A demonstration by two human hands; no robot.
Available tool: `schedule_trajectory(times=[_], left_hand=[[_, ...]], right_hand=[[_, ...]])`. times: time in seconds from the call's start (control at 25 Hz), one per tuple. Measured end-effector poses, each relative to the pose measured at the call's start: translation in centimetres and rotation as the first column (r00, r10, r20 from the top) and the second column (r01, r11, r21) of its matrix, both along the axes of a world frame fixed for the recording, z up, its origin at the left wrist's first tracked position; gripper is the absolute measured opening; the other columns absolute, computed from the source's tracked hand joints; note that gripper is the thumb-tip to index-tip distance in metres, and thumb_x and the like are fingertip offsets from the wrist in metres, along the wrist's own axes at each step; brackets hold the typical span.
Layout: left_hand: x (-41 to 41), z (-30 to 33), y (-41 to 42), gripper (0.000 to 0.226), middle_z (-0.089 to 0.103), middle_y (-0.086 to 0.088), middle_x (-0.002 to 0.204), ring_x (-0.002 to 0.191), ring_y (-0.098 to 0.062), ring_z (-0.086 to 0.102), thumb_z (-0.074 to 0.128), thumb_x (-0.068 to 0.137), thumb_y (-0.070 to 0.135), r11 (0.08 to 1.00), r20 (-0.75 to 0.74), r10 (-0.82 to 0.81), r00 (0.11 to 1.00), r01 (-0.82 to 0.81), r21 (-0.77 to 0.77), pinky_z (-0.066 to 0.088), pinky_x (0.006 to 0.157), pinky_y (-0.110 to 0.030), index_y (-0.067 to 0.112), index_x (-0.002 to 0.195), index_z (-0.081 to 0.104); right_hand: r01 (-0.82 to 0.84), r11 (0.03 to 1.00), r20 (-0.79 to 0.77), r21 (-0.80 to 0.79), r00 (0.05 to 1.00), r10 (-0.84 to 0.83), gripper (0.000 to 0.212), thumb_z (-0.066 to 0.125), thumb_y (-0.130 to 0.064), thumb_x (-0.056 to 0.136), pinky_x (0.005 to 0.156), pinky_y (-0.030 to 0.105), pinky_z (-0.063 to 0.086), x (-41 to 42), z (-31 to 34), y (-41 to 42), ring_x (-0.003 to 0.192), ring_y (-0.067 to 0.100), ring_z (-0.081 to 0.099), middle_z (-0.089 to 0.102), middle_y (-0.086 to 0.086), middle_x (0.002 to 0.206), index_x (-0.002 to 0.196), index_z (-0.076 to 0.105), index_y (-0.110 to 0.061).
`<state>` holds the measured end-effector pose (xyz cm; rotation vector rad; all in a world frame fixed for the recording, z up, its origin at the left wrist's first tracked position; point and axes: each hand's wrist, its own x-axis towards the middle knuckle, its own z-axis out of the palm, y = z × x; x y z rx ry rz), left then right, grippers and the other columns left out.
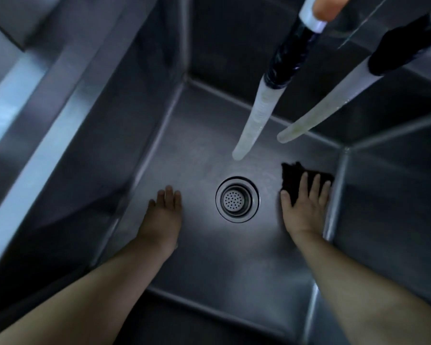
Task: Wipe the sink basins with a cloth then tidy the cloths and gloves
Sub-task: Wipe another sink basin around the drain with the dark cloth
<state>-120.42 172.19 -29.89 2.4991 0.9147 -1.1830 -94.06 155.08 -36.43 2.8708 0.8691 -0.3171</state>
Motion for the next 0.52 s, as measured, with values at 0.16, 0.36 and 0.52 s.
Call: schedule_trajectory(times=[0.16, 0.36, 0.52], left_hand=[[0.1, 3.1, 1.7, 0.059, 0.029, -0.011, 0.151, 0.129, -0.027, 0.042, 0.057, 0.089, 0.034, 0.992, 0.114, 0.096, 0.989, -0.086, -0.088, 0.038, 0.099, -0.035, 0.012, 0.138, 0.033], [-3.7, 8.9, 1.6, 0.028, 0.061, -0.001, 0.116, 0.104, -0.025, 0.059, 0.048, 0.091, 0.033, 1.0, 0.282, -0.009, 0.959, 0.004, 0.019, 0.042, 0.083, -0.032, 0.02, 0.116, 0.05], [-9.0, 11.4, 0.4, 0.041, 0.061, 0.003, 0.117, 0.103, -0.023, 0.061, 0.044, 0.089, 0.048, 0.997, 0.334, 0.062, 0.941, -0.076, 0.028, 0.048, 0.075, -0.031, 0.029, 0.125, 0.045]], right_hand=[[-0.114, 0.993, -0.062, 0.033, 0.991, 0.116, 0.079, 0.027, -0.058, 0.084, 0.117, 0.052, 0.01, -7.8, 0.9, -3.8, 0.142, 0.043, 0.008, 0.024, 0.024, 0.152, 0.146, 0.03, -0.009], [-0.496, 0.864, -0.153, 0.083, 0.851, 0.503, 0.076, 0.042, -0.054, 0.081, 0.111, 0.052, 0.014, -15.1, 1.8, -3.8, 0.14, 0.045, 0.012, 0.028, 0.025, 0.15, 0.143, 0.037, -0.009], [-0.666, 0.736, -0.192, 0.12, 0.712, 0.676, 0.08, 0.052, -0.056, 0.079, 0.112, 0.057, 0.023, -18.8, 1.7, 1.4, 0.14, 0.045, 0.012, 0.027, 0.023, 0.151, 0.145, 0.034, -0.014]])
